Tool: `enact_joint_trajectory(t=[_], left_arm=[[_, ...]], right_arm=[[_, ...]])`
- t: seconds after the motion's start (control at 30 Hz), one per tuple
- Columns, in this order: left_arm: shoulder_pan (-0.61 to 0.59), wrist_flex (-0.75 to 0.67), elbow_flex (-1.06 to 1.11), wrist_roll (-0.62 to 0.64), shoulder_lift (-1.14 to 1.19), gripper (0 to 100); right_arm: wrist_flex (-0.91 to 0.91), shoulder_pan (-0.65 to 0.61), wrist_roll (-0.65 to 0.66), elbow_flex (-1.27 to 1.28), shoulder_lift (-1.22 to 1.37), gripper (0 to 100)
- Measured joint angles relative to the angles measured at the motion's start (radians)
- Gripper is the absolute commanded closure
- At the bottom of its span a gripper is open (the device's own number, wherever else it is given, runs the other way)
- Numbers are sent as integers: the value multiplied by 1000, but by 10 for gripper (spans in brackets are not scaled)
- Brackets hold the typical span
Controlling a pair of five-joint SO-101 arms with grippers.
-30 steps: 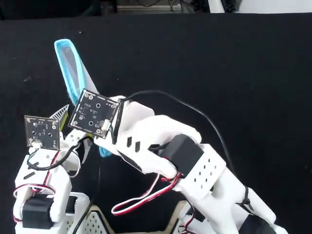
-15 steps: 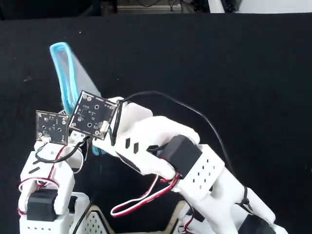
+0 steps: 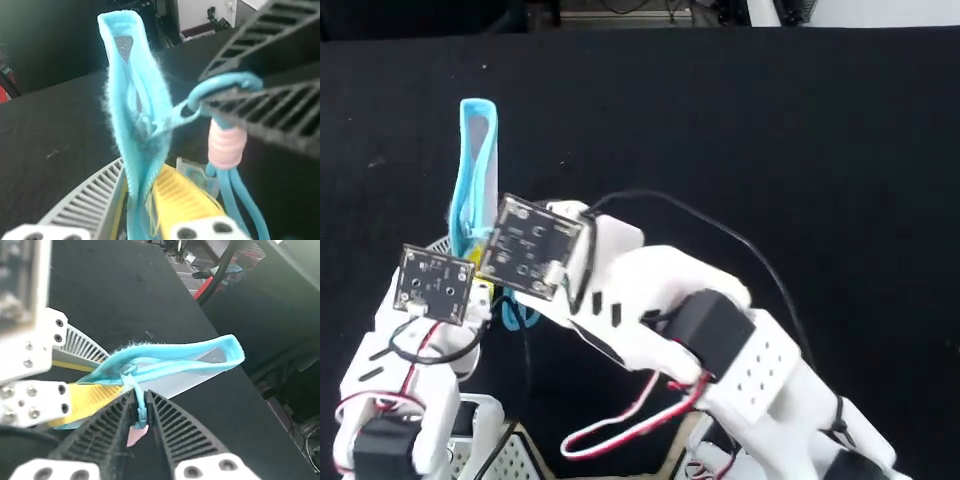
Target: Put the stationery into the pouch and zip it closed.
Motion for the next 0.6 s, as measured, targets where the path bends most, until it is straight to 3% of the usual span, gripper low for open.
enact_joint_trajectory(t=[0.37, 0.6], left_arm=[[15, 104, -80, -8, 0, 970], [210, 184, -107, -6, -2, 970]], right_arm=[[-92, 51, -3, 222, -178, 988], [-187, 127, -3, 334, -235, 988]])
